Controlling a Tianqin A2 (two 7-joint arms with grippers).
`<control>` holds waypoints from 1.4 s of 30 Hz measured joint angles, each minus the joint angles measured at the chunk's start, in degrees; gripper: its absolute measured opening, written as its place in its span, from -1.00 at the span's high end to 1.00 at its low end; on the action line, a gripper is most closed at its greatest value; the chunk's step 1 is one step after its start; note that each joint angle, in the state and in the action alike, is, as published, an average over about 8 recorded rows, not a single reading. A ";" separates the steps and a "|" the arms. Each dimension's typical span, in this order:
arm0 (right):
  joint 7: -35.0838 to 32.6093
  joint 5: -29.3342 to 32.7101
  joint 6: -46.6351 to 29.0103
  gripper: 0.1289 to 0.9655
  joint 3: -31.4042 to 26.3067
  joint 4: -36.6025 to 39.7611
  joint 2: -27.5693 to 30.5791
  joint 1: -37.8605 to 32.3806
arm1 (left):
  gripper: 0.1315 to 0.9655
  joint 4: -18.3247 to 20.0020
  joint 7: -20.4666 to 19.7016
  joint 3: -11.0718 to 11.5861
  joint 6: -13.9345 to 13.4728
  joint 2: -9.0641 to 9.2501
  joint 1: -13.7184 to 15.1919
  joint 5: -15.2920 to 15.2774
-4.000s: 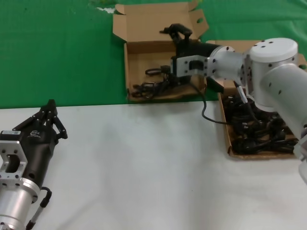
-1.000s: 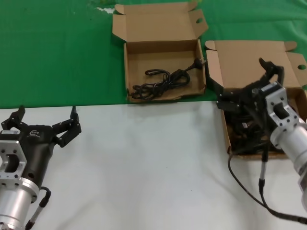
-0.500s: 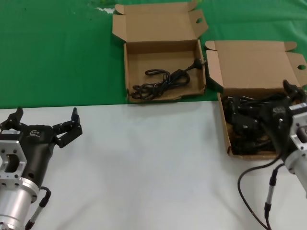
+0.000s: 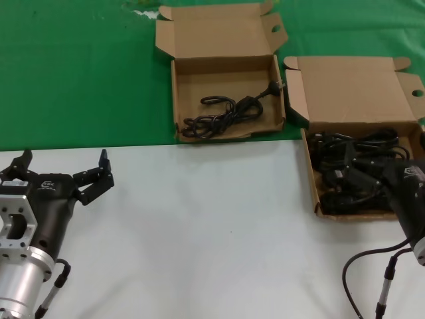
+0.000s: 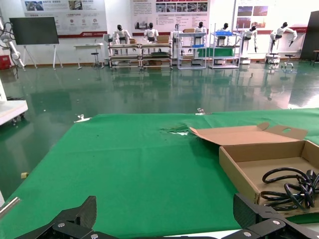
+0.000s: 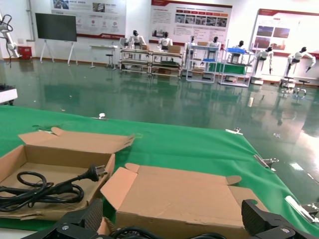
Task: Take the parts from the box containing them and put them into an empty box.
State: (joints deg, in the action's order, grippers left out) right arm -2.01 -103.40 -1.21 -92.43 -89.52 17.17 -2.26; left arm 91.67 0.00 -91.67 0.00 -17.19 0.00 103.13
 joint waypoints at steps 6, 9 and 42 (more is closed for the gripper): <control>0.11 0.01 0.07 -1.00 0.04 -0.13 0.00 0.13 | -1.00 0.00 0.00 0.00 0.00 0.00 0.00 0.00; 0.12 0.01 0.07 -1.00 0.05 -0.13 0.00 0.14 | -1.00 0.00 0.00 0.00 0.00 0.00 0.00 0.00; 0.11 0.01 0.07 -1.00 0.05 -0.13 0.00 0.14 | -1.00 0.00 0.00 0.00 0.00 0.00 0.00 0.00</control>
State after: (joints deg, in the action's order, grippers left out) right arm -1.90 -103.39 -1.13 -92.38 -89.65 17.17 -2.12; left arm 91.67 0.00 -91.67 0.00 -17.19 0.00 103.13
